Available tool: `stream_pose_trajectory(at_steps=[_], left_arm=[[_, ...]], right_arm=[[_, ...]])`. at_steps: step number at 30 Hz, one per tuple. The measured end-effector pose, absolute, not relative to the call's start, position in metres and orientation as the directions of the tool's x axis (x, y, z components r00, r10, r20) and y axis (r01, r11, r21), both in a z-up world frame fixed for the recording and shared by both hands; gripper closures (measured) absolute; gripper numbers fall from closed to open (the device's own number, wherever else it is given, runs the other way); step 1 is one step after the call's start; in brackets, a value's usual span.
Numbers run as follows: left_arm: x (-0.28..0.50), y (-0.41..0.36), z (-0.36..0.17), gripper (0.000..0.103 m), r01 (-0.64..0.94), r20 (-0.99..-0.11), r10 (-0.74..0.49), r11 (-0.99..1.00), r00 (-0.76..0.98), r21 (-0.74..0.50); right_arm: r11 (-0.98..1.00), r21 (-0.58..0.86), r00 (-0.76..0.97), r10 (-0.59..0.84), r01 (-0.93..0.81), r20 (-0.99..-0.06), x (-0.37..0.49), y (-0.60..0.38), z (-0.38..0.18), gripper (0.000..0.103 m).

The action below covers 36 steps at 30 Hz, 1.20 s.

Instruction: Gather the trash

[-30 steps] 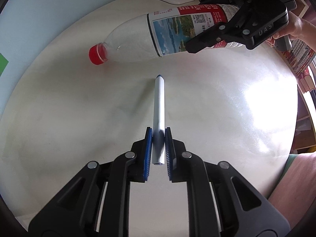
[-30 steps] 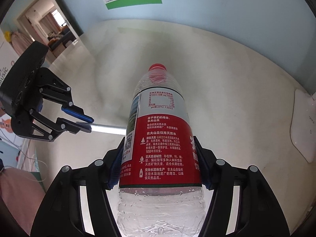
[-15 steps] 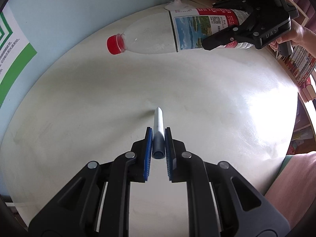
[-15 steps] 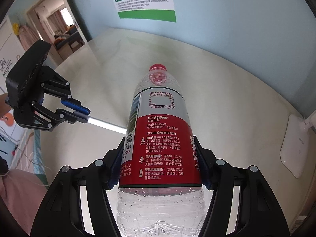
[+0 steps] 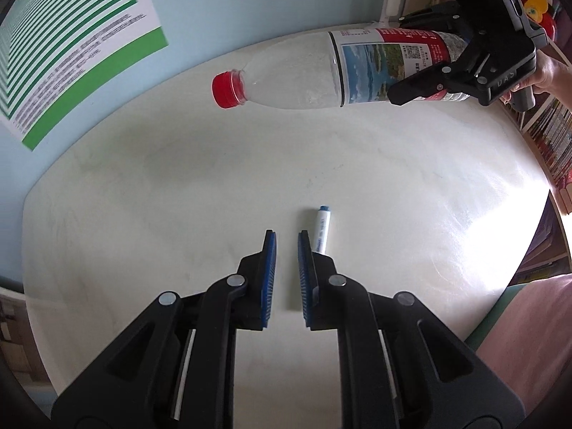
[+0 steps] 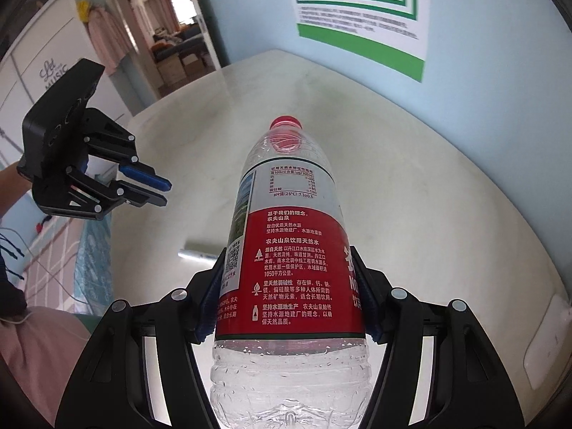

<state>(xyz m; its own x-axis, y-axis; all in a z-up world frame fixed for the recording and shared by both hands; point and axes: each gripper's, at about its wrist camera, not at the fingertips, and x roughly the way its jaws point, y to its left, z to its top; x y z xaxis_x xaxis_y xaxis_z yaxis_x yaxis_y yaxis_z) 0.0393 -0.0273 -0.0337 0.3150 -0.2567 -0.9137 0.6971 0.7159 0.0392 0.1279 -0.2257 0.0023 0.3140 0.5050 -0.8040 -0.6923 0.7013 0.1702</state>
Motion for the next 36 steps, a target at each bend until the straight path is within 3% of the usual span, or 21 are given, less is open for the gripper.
stream_pose_trajectory(at_steps=[7, 9, 11, 20, 25, 30, 31, 32, 33, 36], left_arm=[[0.023, 0.006, -0.037, 0.088, 0.650, -0.915, -0.237, 0.759, 0.327, 0.035], [0.020, -0.013, -0.053, 0.064, 0.687, -0.923, -0.262, 0.727, 0.283, 0.004], [0.011, -0.034, -0.065, 0.053, 0.733, -0.922, -0.267, 0.680, 0.280, 0.026], [0.013, -0.096, -0.126, 0.048, 0.820, -0.951, -0.264, 0.572, 0.160, -0.020], [0.028, -0.105, -0.138, 0.048, 0.813, -0.955, -0.260, 0.581, 0.141, -0.037], [0.044, -0.111, -0.144, 0.064, 0.820, -0.958, -0.247, 0.572, 0.143, -0.025], [0.046, -0.112, -0.144, 0.072, 0.821, -0.958, -0.245, 0.571, 0.150, -0.018], [0.052, -0.112, -0.144, 0.087, 0.816, -0.956, -0.249, 0.577, 0.156, -0.018], [0.054, -0.112, -0.143, 0.092, 0.811, -0.955, -0.249, 0.585, 0.159, -0.018], [0.057, -0.115, -0.143, 0.092, 0.814, -0.957, -0.242, 0.580, 0.159, -0.011]], right_arm=[[0.638, 0.160, 0.268, 0.520, -0.754, -0.811, 0.137, -0.166, -0.001, 0.040], [0.667, 0.213, 0.253, 0.529, -0.714, -0.810, 0.142, -0.168, -0.004, 0.040], [0.681, 0.200, 0.265, 0.514, -0.704, -0.816, 0.138, -0.175, -0.007, 0.040], [0.783, 0.223, 0.281, 0.449, -0.581, -0.848, 0.115, -0.238, -0.041, 0.040], [0.817, 0.231, 0.271, 0.420, -0.529, -0.866, 0.104, -0.268, -0.066, 0.040], [0.828, 0.238, 0.263, 0.412, -0.507, -0.873, 0.095, -0.283, -0.085, 0.040], [0.828, 0.240, 0.262, 0.413, -0.506, -0.872, 0.094, -0.285, -0.087, 0.040], [0.829, 0.241, 0.261, 0.413, -0.505, -0.873, 0.094, -0.285, -0.088, 0.040], [0.827, 0.245, 0.261, 0.418, -0.506, -0.870, 0.093, -0.286, -0.089, 0.040], [0.827, 0.246, 0.266, 0.421, -0.506, -0.867, 0.096, -0.287, -0.088, 0.040]])
